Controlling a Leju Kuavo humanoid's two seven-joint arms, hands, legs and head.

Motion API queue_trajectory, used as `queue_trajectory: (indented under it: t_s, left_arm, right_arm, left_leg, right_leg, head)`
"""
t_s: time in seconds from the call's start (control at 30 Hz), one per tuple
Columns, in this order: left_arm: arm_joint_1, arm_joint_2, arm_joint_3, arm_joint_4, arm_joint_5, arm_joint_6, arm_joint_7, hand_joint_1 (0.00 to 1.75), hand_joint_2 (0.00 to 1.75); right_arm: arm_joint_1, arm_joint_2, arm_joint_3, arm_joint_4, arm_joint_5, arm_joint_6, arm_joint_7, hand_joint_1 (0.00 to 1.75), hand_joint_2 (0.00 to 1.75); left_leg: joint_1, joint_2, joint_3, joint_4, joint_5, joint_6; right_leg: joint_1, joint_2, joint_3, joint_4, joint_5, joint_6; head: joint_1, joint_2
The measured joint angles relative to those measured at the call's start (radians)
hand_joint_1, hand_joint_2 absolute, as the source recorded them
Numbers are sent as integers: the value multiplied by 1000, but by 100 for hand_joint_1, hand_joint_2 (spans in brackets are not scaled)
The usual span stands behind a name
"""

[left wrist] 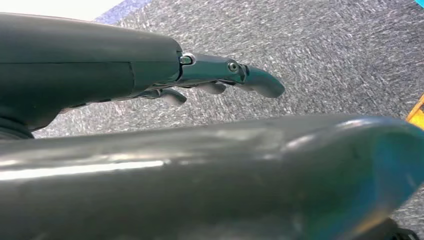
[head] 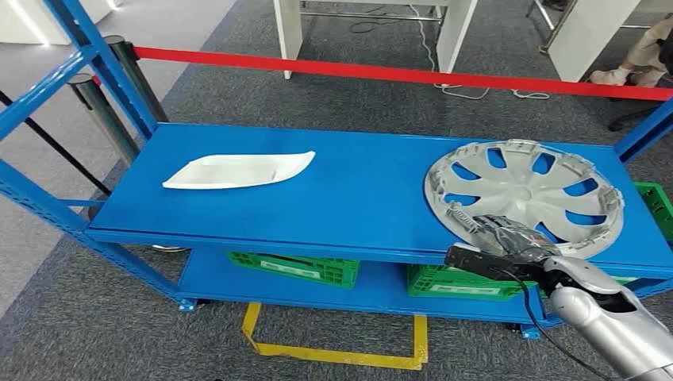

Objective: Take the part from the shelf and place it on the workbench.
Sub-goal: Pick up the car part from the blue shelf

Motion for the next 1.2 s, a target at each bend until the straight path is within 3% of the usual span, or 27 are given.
queue_trajectory:
  t_s: [0.1, 0.13, 0.17, 0.2, 0.27, 0.3, 0.43, 0.5, 0.57, 0.6, 0.63, 0.67, 0.77, 0.83, 0.9, 0.97, 1.0, 1.1, 1.13, 1.17, 1.2]
  left_arm:
    - [1, 0, 0, 0, 0, 0, 0, 0, 0]
    - [2, 0, 1, 0, 0, 0, 0, 0, 0]
    - [2, -1, 1, 0, 0, 0, 0, 0, 0]
    - [1, -1, 1, 0, -1, 0, 0, 0, 0]
    - [1, -2, 1, 0, -1, 0, 0, 0, 0]
    - [0, -3, 1, 0, -1, 0, 0, 0, 0]
    - [1, -3, 1, 0, -1, 0, 0, 0, 0]
    - [0, -3, 1, 0, -2, 0, 0, 0, 0]
    - [1, -3, 1, 0, -2, 0, 0, 0, 0]
    - [2, -3, 1, 0, -3, 0, 0, 0, 0]
    - [3, -3, 1, 0, -3, 0, 0, 0, 0]
    - [4, -3, 1, 0, -3, -1, 0, 0, 0]
    - [3, -2, 1, 0, -7, -1, 0, 0, 0]
    - [2, -3, 1, 0, -10, -1, 0, 0, 0]
    - [3, -3, 1, 0, -10, -2, 1, 0, 0]
    - [4, -4, 2, 0, -10, -2, 2, 0, 0]
    - [3, -4, 2, 0, -10, -2, 3, 0, 0]
    - [2, -5, 2, 0, -10, -3, 3, 0, 0]
    - [3, -6, 2, 0, -10, -3, 3, 0, 0]
    - [3, -6, 3, 0, -10, -3, 3, 0, 0]
    - [3, -6, 3, 0, -10, -3, 3, 0, 0]
  right_arm:
    - [0, 0, 3, 2, -3, -5, 0, 175, 175]
    - [0, 0, 3, 3, -3, -7, 1, 175, 175]
    - [-2, 0, 4, 4, -3, -9, 1, 175, 175]
    - [-6, 0, 4, 4, -3, -10, 1, 175, 175]
    - [-14, 0, 4, 4, -4, -11, -1, 175, 175]
    - [-16, 0, 4, 4, -5, -11, -2, 175, 175]
    - [-23, 0, 5, 4, -5, -12, -5, 175, 175]
    - [-28, 0, 5, 4, -4, -12, -5, 175, 175]
    - [-29, 0, 6, 4, -4, -12, -5, 175, 175]
    - [-29, 0, 6, 5, -5, -12, -5, 175, 175]
    - [-28, 0, 6, 6, -6, -12, -5, 175, 175]
    - [-28, 0, 7, 6, -6, -13, -5, 175, 175]
    - [-27, 0, 7, 8, -7, -17, -5, 175, 175]
    - [-27, 0, 6, 9, -7, -21, -5, 175, 175]
    - [-27, 0, 6, 9, -8, -24, -5, 175, 175]
    - [-25, 0, 6, 10, -10, -25, -6, 175, 175]
    - [-25, 0, 6, 11, -12, -25, -6, 175, 175]
    - [-22, 0, 6, 16, -14, -27, -7, 175, 175]
    - [-21, 0, 6, 17, -15, -27, -7, 175, 175]
    - [-21, 0, 6, 18, -16, -28, -8, 175, 175]
    - [-21, 0, 6, 19, -18, -28, -9, 175, 175]
  left_leg:
    - [-2, 0, 0, 1, -1, 1]
    - [-2, 0, 0, 1, -1, 1]
    - [-2, 0, 1, 2, -2, 1]
    - [-1, 0, 2, 4, -3, -1]
    - [-3, -2, 1, 11, -8, -8]
    - [-5, -3, 0, 14, -9, -13]
    - [-4, -4, -4, 24, -17, -30]
    - [-1, -3, -31, 91, -61, -41]
    - [2, -2, -89, 226, -126, -48]
    - [4, -2, -113, 280, -145, -50]
    - [5, -2, -123, 304, -145, -51]
    - [6, -2, -113, 285, -125, -50]
    - [8, -2, -23, 94, -31, -43]
    - [5, -3, 3, 27, -19, -36]
    - [3, -3, 3, 17, -19, -26]
    - [5, -2, 4, 8, -11, -13]
    - [6, -1, 5, 3, -8, -6]
    - [0, -1, 2, 3, -6, 1]
    - [-1, -1, 2, 4, -6, 1]
    - [-2, -1, 2, 4, -7, 2]
    - [-3, -1, 3, 6, -8, 1]
  right_leg:
    - [0, 0, -55, 114, -33, 4]
    - [0, 0, -61, 123, -25, 6]
    - [-1, -1, -47, 91, 3, 6]
    - [-2, -2, -15, 25, 41, 7]
    - [-1, -3, 51, -105, 86, 3]
    - [-1, -3, 69, -139, 93, 0]
    - [2, -3, 80, -154, 95, -22]
    - [-1, -5, 83, -158, 97, -33]
    - [-1, -8, 82, -157, 96, -38]
    - [-1, -8, 82, -157, 96, -39]
    - [-1, -8, 81, -157, 96, -39]
    - [-1, -8, 82, -157, 96, -38]
    - [0, -5, 83, -156, 96, -33]
    - [2, -3, 76, -155, 99, -22]
    - [1, -2, 71, -159, 103, -9]
    - [-2, -2, 58, -140, 87, -1]
    - [-3, -3, 39, -103, 64, 2]
    - [-2, -3, -54, 91, -18, 5]
    - [-2, -3, -72, 125, -21, 5]
    - [-2, -3, -70, 118, -5, 5]
    - [-3, -3, -48, 70, 28, 4]
  head:
    - [0, 0]
    - [0, 0]
    - [0, 0]
    - [0, 0]
    - [0, 0]
    - [-1, 0]
    - [-4, 0]
    - [-7, 0]
    - [-8, 0]
    - [-8, 0]
    - [-8, 0]
    - [-8, 0]
    - [-8, 0]
    - [-7, 0]
    - [-7, 0]
    - [-4, 0]
    - [-2, 0]
    - [2, 0]
    - [2, 0]
    - [2, 0]
    - [2, 0]
